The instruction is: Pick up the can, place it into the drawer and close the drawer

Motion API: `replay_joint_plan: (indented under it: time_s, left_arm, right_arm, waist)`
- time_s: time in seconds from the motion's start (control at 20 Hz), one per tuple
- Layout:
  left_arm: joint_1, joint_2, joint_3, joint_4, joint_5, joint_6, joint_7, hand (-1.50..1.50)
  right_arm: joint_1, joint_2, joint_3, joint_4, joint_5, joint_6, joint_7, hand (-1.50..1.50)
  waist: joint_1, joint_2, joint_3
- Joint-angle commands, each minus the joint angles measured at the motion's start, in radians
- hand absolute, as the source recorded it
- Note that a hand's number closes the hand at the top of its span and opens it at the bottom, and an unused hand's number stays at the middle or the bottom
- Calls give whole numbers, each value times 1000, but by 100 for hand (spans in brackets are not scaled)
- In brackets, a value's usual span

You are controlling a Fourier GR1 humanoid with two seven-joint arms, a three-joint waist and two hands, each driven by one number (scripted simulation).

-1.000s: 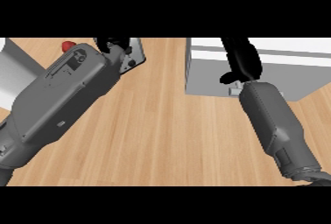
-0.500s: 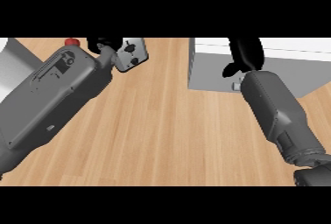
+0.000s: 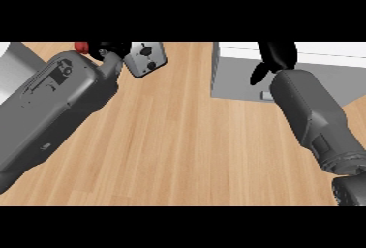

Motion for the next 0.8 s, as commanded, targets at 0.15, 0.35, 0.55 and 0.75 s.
replay_joint_plan:
  time_s: [0.15,0.35,0.55,0.75]
  left_arm:
    - [23,8,-10,-46,-19,23,15,-150]
    - [28,24,-7,-69,-12,21,38,-150]
    - [57,49,11,-72,-12,-5,24,-150]
    - [67,36,-10,-110,-33,27,39,-150]
  right_arm:
    - [-79,47,-129,-4,-154,58,-146,-150]
    - [-97,62,-281,-3,-321,168,-233,-150]
    - [-95,41,-385,-9,-428,219,-304,-150]
    - [-105,17,-418,0,-462,267,-341,-150]
  waist:
    - [19,-4,-2]
    - [20,-12,0]
    - [10,-3,-1]
    - [6,-6,-4]
